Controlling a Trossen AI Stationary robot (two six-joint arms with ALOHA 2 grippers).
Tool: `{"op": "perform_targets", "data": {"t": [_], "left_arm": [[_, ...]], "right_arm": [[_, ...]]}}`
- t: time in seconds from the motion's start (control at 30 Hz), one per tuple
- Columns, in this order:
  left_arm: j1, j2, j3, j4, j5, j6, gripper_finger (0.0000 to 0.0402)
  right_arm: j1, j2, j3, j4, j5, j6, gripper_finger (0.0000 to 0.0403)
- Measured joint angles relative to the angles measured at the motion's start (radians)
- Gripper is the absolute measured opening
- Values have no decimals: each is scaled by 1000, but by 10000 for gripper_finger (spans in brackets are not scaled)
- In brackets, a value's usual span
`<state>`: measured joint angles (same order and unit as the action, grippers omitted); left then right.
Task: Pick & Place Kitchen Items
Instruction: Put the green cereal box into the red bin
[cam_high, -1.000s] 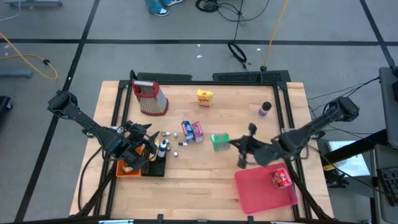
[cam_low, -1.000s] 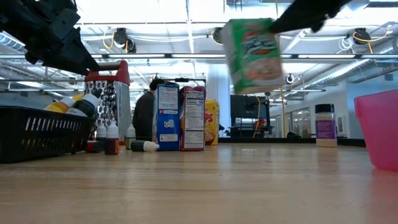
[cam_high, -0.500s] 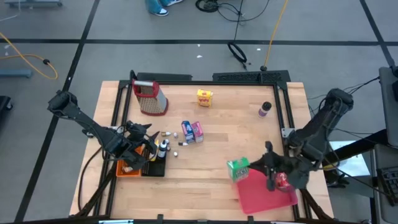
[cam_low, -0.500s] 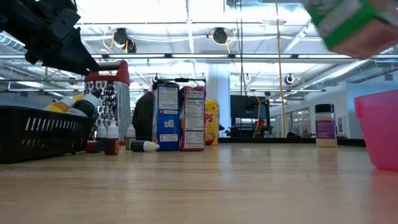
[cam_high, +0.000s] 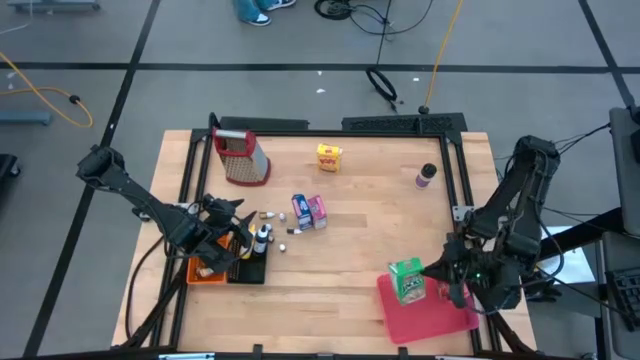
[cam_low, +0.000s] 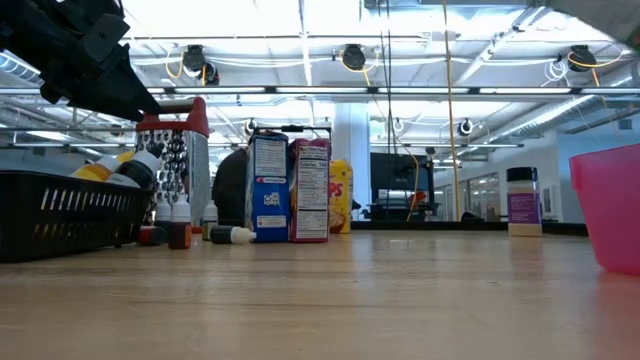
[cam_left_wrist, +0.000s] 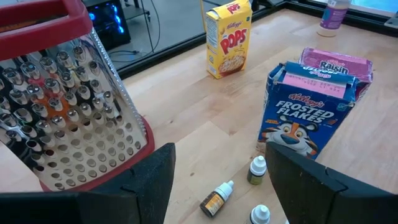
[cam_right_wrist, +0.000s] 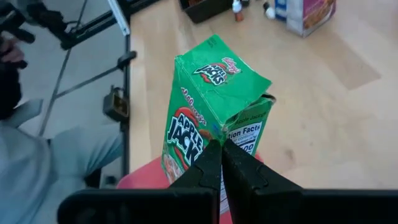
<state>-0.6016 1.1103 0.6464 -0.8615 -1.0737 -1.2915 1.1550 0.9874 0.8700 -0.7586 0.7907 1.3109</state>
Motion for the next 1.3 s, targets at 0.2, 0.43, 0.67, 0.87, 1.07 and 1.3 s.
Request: {"op": "perform_targets", "data": {"t": [0.2,0.43,0.67,0.87,1.07,1.3], "left_arm": [[0,0,0,1,0,0,253],[0,0,0,0,-1,0,253],[0,0,0,1,-1,0,253],[0,0,0,2,-1,0,253],[0,0,0,3,-1,-3,253],[0,0,0,3,-2,-4,253]], "right_arm": [[35,-31,0,-64,-38,83,0],[47,8,0,-115,-34,157,0],[58,67,0,-115,-25,170,0],[58,109,0,-178,-31,237,0],[57,159,0,-219,-32,277,0],[57,191,0,-220,-30,331,41]]}}
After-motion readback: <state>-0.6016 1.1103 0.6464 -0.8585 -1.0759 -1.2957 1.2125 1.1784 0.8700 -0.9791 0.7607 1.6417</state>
